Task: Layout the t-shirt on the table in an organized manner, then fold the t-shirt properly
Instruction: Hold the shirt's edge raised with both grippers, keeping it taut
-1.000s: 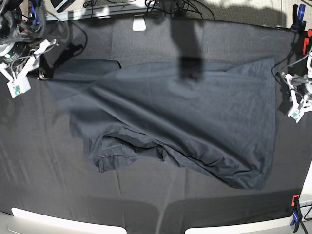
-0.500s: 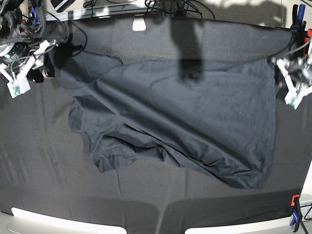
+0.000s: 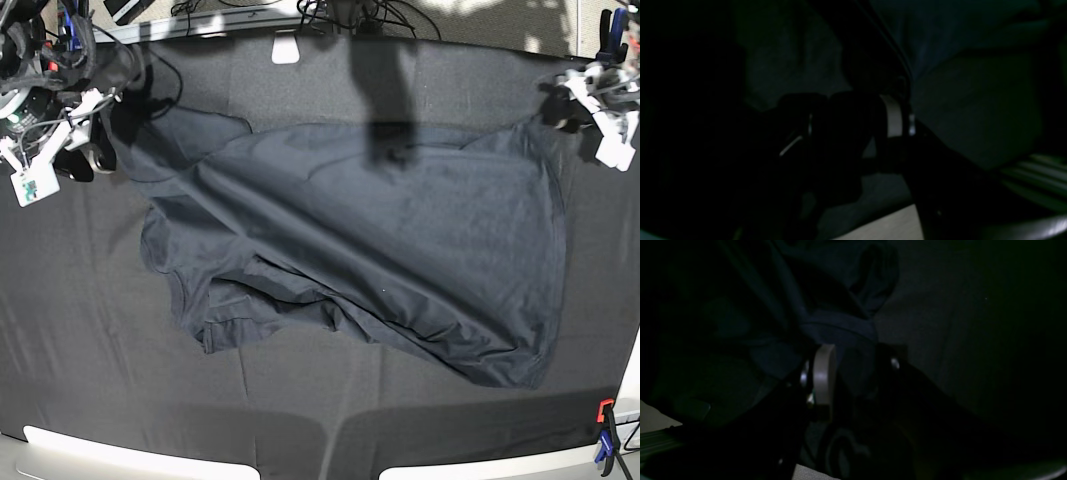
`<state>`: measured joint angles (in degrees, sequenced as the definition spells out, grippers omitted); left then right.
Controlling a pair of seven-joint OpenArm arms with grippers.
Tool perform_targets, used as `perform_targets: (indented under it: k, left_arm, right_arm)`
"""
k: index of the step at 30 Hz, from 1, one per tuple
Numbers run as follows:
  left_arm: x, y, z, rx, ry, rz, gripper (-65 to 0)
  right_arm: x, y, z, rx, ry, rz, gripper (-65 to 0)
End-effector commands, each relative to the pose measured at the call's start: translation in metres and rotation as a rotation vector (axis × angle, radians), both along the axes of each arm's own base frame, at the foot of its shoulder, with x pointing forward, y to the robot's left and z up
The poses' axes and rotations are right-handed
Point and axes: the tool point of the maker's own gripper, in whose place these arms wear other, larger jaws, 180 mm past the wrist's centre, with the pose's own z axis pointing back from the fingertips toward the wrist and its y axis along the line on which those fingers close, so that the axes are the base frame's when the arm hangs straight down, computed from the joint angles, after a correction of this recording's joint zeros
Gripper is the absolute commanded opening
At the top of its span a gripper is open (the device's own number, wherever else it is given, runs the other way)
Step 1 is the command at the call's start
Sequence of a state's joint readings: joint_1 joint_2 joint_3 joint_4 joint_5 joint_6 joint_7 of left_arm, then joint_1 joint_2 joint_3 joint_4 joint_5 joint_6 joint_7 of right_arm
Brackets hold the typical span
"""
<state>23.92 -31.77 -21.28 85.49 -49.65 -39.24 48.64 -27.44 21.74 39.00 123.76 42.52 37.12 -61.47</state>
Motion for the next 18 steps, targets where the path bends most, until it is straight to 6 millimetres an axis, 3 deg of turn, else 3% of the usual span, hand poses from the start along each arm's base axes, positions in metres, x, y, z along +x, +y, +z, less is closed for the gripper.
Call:
perform_targets:
  k: [1,4,9,18]
  left_arm:
    - [0.009,0.001,0.014,-0.021,-0.049,-0.005,-43.0]
    - [0.015,0.003,0.023,-0.06,-0.08,0.025,-43.0]
    - [0.025,0.026,0.044,-0.079,-0.147,0.109,-43.0]
    - [0.027,0.05,0.051,-0.018,-0.167,0.152,-43.0]
  right_arm:
    - [0.006,0.004,0.013,0.003,-0.056,0.03,-44.7]
    - [0.006,0.004,0.013,0.004,-0.056,0.03,-44.7]
    - [0.006,0.004,0.013,0.004,-0.057,0.029,-44.7]
    - [0.006,0.004,0.013,0.005,-0.057,0.03,-44.7]
